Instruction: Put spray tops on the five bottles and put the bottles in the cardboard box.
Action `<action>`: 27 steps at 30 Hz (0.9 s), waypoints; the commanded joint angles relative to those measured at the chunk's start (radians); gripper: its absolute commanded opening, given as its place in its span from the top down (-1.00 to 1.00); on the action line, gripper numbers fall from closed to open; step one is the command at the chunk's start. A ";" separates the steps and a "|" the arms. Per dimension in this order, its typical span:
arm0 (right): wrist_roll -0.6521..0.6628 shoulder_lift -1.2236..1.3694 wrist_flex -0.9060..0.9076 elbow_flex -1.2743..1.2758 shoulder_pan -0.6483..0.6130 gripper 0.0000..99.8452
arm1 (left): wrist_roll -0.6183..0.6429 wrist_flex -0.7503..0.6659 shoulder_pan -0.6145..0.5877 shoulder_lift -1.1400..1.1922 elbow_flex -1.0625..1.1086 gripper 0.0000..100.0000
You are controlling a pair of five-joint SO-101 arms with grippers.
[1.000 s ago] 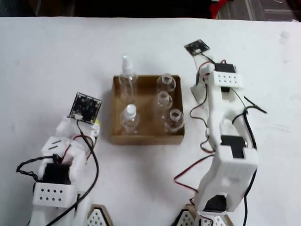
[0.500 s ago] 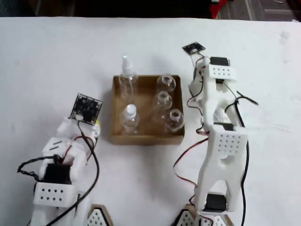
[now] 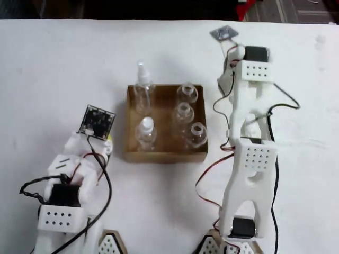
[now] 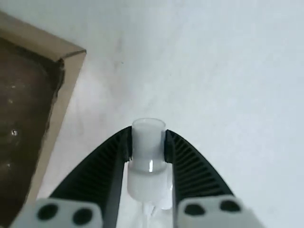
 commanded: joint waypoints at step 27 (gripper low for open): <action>-0.560 -0.805 0.047 0.003 -0.137 0.97 | -0.011 -0.021 -0.008 -0.016 -0.005 0.84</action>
